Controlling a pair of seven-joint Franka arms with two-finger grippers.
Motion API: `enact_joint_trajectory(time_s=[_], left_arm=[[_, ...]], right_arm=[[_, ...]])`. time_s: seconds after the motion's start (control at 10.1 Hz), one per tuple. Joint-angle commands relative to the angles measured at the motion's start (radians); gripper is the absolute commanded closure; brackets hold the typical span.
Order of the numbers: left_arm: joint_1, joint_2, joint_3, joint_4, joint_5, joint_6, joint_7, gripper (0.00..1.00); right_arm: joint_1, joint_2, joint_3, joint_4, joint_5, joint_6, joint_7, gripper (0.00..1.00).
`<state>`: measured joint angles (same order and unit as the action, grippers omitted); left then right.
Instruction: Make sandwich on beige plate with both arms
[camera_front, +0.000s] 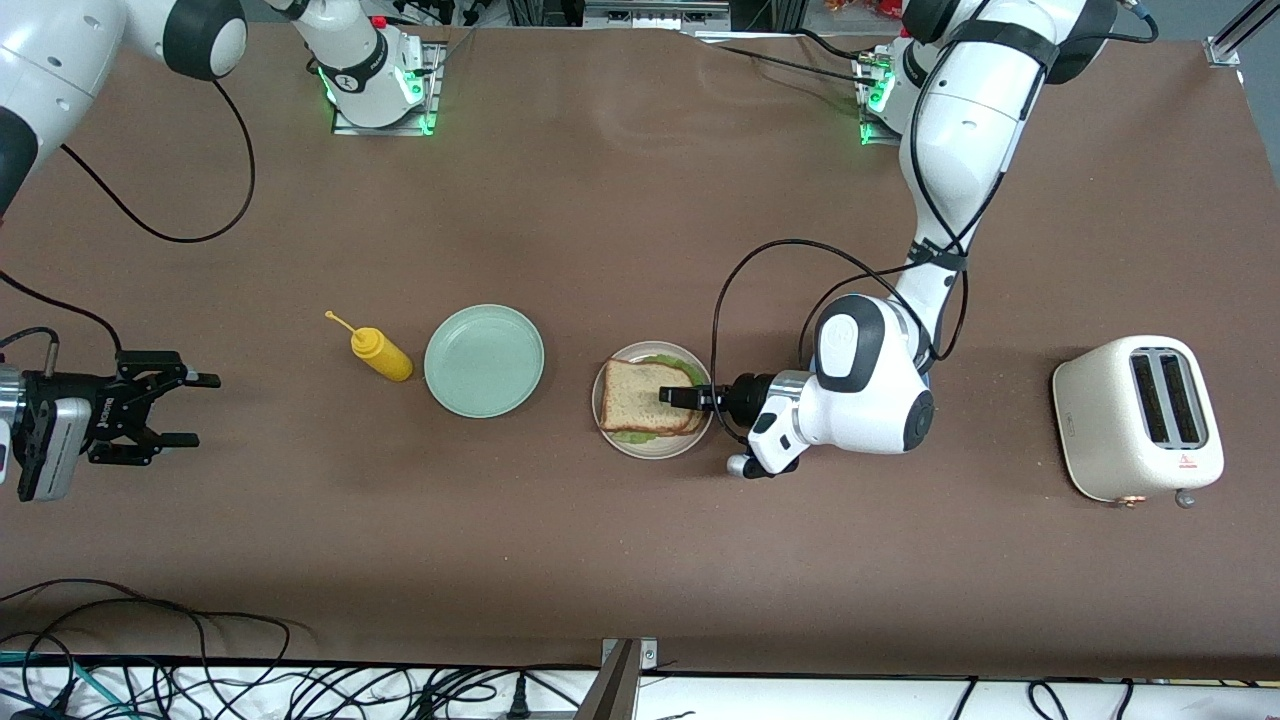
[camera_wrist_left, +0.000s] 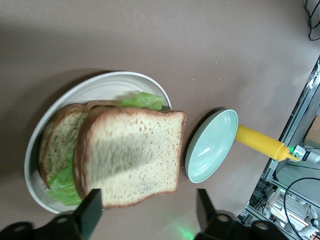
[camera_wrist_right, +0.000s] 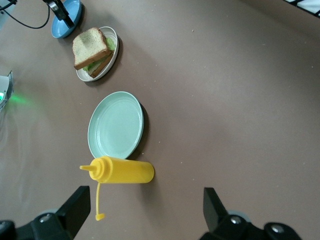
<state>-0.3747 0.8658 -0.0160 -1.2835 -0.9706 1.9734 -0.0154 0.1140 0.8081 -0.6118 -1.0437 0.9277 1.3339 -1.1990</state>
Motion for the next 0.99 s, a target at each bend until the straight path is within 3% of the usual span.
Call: enact_joint_trajectory(time_s=[0.0,0.1,0.3,0.4,0.5,0.69,0.89], left_arm=[[0.017,-0.01,0.002,-0.011,0.021,-0.005,0.026,0.0],[0.028,-0.014,0.002,-0.011,0.042,-0.005,0.025,0.0],[0.068,-0.027,0.001,-0.002,0.129,-0.05,0.023,0.0],[0.074,-0.036,0.002,-0.002,0.214,-0.062,0.02,0.0],[0.079,-0.044,0.002,0.0,0.292,-0.068,0.02,0.0],[0.098,-0.056,0.004,-0.004,0.401,-0.096,0.017,0.0],[0.123,-0.076,0.011,-0.004,0.514,-0.149,0.017,0.0]], right_arm=[[0.062,-0.05,-0.016,0.004,-0.096,0.011,0.184,0.0],[0.135,-0.103,-0.022,-0.002,-0.236,0.039,0.302,0.0],[0.129,-0.217,0.19,-0.015,-0.614,0.047,0.529,0.0],[0.104,-0.275,0.305,-0.062,-0.748,0.069,0.632,0.0],[0.043,-0.349,0.427,-0.144,-0.835,0.114,0.747,0.0],[-0.023,-0.472,0.571,-0.283,-0.964,0.142,0.922,0.0],[-0.118,-0.616,0.705,-0.501,-0.974,0.285,1.148,0.0]])
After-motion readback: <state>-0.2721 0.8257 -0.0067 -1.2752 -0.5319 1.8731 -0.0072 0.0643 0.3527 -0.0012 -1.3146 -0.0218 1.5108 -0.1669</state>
